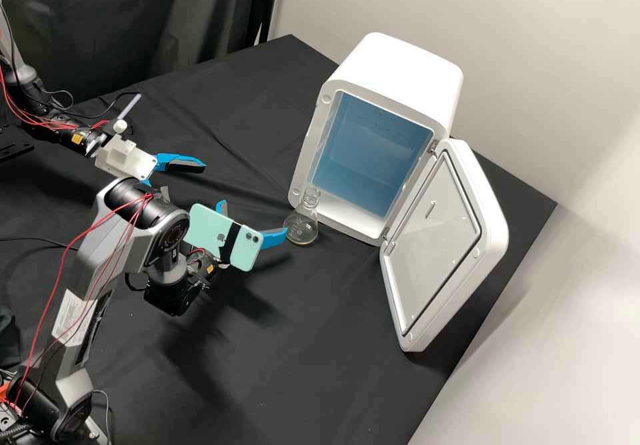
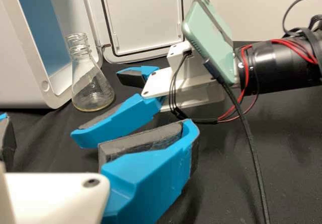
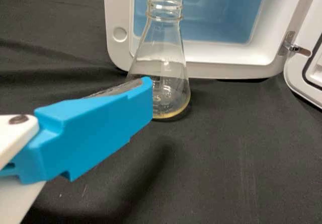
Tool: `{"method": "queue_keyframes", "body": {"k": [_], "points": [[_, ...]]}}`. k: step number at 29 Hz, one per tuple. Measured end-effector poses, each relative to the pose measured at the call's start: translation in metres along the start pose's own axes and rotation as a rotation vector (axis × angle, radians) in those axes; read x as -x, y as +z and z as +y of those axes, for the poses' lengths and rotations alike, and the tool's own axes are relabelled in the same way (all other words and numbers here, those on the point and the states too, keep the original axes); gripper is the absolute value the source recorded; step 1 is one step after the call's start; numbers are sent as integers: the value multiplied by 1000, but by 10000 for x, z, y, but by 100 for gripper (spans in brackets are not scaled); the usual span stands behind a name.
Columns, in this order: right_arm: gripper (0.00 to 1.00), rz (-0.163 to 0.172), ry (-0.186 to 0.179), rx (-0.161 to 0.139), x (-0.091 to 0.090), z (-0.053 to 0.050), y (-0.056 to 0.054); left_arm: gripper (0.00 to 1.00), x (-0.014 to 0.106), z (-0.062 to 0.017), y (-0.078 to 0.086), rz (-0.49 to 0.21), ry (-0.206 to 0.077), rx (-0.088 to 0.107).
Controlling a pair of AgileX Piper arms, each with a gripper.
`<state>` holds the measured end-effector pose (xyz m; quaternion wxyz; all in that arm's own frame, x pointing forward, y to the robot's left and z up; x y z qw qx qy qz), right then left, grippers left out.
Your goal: Place the flask in the incubator
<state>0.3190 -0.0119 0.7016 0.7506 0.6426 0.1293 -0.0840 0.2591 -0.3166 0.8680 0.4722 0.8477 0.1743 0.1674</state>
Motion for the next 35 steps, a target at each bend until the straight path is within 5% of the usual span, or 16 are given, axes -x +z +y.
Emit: {"method": "queue_keyframes", "body": {"k": [4, 9, 15, 27, 35], "points": [[100, 23, 19, -37, -67, 59, -18, 100, 7, -12, 11, -3, -5, 1], [100, 56, 48, -117, -160, 151, -50, 100, 8, -10, 33, -14, -4, 0], [100, 82, 65, -161, -280, 240, -104, 100, 8, -11, 35, -16, -5, -2], [100, 85, 72, -155, -504, 272, -86, 100, 8, -11, 35, -16, -5, -2], [100, 40, 91, -146, -584, 315, 110, 100, 8, -11, 35, -16, -5, 8]]}}
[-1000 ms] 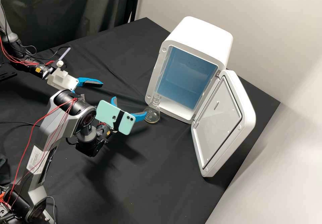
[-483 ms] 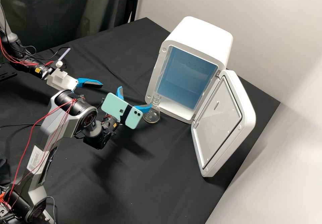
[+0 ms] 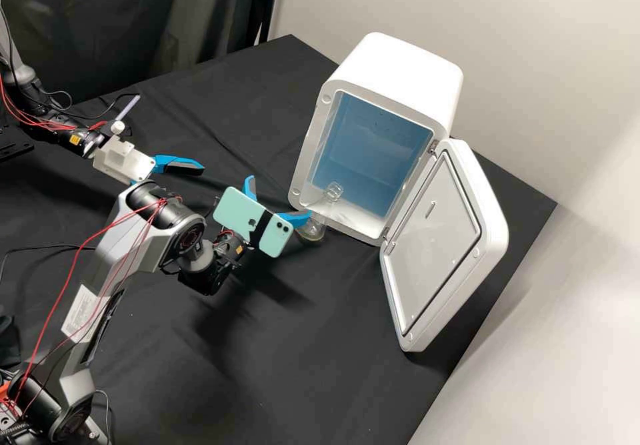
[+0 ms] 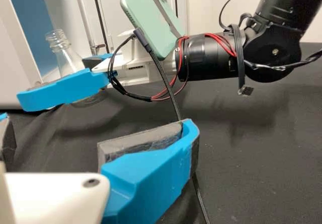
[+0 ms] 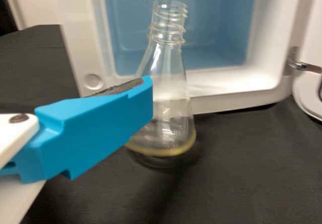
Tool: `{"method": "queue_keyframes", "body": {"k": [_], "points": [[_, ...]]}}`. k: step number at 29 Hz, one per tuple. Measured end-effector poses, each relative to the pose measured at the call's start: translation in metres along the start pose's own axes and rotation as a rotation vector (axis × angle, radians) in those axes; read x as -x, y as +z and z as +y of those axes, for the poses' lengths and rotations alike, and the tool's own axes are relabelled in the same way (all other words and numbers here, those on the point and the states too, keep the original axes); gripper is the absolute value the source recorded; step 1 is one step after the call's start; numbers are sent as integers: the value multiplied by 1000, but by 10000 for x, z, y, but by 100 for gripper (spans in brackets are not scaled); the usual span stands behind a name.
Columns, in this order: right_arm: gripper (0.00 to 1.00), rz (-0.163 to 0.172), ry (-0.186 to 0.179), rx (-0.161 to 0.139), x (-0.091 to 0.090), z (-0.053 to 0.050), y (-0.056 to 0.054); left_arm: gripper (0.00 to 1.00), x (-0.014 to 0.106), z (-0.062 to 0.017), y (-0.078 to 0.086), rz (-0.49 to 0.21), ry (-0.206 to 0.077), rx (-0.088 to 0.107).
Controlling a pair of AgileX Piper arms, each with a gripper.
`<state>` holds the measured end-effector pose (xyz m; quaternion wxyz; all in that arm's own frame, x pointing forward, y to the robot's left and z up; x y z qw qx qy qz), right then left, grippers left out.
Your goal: Place the flask in the incubator
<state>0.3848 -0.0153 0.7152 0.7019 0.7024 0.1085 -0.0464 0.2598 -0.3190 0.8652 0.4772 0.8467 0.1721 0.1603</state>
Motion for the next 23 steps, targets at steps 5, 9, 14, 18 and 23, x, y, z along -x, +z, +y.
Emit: {"method": "queue_keyframes", "body": {"k": [5, 9, 14, 18, 23], "points": [[100, -37, 27, -4, 2, 99, 147, 100, 0, 0, 0, 0, 0, 2], [100, -58, 49, -6, 22, 182, 231, 100, -1, -3, 16, -6, -1, 5], [100, -77, 68, -8, 43, 254, 304, 100, -1, -5, 25, -8, -2, 4], [100, -80, 72, -9, 47, 267, 317, 100, -1, -5, 25, -8, -2, 4], [100, -80, 72, -9, 47, 267, 317, 100, 3, 5, 27, -9, 2, 4]]}}
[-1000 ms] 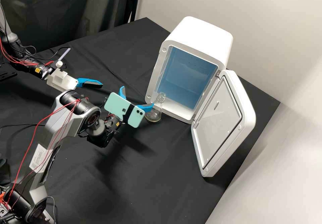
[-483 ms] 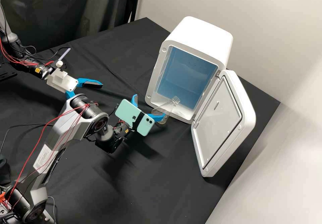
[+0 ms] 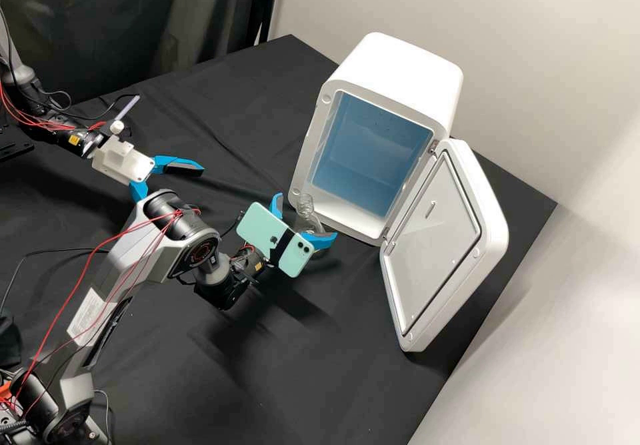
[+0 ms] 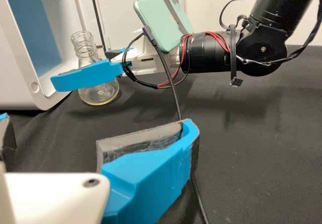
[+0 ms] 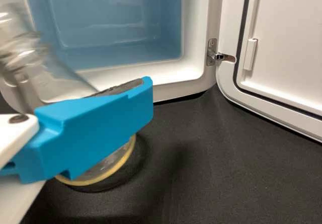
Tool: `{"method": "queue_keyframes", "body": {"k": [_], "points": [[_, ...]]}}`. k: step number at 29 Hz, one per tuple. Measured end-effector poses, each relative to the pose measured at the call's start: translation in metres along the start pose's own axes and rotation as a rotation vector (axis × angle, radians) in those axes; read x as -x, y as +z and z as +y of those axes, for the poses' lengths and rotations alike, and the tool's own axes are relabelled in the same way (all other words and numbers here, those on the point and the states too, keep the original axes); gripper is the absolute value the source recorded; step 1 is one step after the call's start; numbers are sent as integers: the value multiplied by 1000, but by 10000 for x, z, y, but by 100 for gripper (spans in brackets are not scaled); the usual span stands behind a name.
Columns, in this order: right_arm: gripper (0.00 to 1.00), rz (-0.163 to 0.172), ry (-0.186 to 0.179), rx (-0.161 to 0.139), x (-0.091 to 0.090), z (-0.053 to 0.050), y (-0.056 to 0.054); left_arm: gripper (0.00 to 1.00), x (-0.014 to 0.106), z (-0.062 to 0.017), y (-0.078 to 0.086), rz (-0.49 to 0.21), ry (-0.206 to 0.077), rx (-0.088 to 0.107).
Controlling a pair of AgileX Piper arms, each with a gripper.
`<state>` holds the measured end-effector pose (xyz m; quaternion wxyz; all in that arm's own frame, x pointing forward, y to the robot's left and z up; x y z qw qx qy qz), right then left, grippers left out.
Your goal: Place the flask in the incubator
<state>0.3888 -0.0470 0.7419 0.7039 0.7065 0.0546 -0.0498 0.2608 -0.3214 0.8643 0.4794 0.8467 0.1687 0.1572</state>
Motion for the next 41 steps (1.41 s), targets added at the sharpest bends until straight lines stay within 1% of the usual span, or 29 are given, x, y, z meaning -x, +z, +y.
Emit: {"method": "queue_keyframes", "body": {"k": [13, 17, 22, 27, 30, 31, 34, 39, 41], "points": [[100, 0, 0, -1, 1, 4, 4, 100, 0, 0, 0, 0, 0, 0], [100, -1, 12, 0, -19, 42, 24, 100, 0, 0, 0, 0, 0, 0], [100, -19, 13, -10, -55, 45, 102, 100, 0, 0, 0, 0, 0, 0], [100, -24, 9, -7, -97, 44, 150, 100, 0, -1, 4, -1, 0, 0], [100, -40, 3, -7, -116, 43, 201, 100, 0, -2, 11, -4, -1, -1], [100, -41, 7, -7, -123, 56, 211, 100, 0, -2, 11, -4, -1, -1], [100, -57, 5, -10, -131, 68, 251, 100, -1, -3, 15, -5, -1, -1], [100, -59, 6, -10, -130, 71, 259, 100, -1, -4, 23, -8, -2, -2], [100, -59, 6, -15, -130, 71, 259, 100, -1, -4, 23, -8, -2, -2]]}}
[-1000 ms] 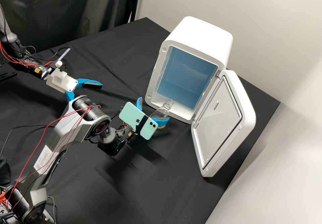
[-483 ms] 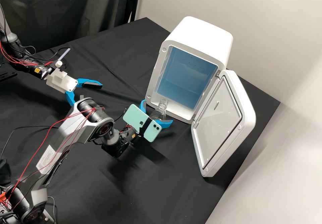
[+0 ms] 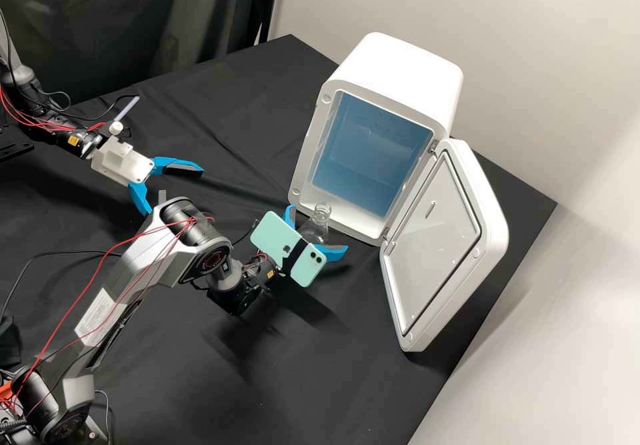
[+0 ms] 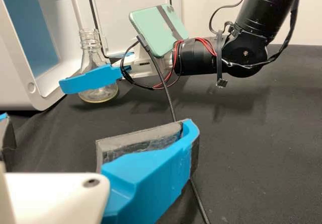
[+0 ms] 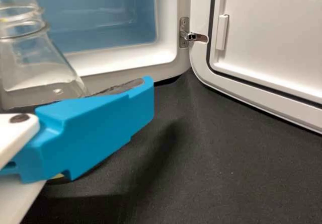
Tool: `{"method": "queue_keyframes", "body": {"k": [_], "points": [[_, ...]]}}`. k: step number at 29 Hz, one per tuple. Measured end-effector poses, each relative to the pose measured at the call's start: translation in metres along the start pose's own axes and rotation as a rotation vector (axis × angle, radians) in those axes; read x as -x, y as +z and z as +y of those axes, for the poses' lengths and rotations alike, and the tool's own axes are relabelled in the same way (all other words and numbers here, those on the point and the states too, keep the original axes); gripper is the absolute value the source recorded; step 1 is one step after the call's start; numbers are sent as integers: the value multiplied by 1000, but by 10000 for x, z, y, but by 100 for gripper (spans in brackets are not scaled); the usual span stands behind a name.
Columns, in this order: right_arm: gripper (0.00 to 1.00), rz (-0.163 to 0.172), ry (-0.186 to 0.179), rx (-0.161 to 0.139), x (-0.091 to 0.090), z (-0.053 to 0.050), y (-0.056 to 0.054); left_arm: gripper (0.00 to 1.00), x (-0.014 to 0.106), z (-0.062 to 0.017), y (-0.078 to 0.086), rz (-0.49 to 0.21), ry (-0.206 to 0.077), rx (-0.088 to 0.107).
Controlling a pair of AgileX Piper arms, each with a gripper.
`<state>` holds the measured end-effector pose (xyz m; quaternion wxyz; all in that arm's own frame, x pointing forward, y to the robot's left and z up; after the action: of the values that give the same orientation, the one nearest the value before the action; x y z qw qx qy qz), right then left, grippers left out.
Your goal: Place the flask in the incubator
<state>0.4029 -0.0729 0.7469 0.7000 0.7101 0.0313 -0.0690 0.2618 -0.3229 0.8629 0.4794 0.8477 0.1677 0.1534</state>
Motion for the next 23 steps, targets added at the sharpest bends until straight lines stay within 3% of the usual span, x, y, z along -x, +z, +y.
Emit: {"method": "queue_keyframes", "body": {"k": [11, 15, 19, 20, 23], "points": [[100, 0, 0, -1, 0, 0, 0, 100, 0, 0, 0, 0, 0, 0], [100, -2, -2, -2, -14, -11, 14, 100, 0, 0, 1, -1, 0, 14], [100, -5, -6, -11, -23, -27, 30, 100, 0, 0, -2, -3, -1, 12], [0, -7, -10, -19, -23, -30, 33, 100, 0, 0, 0, -4, -1, 11], [0, -7, -11, -20, -23, -31, 32, 100, 0, 0, 0, -4, -1, 11]]}}
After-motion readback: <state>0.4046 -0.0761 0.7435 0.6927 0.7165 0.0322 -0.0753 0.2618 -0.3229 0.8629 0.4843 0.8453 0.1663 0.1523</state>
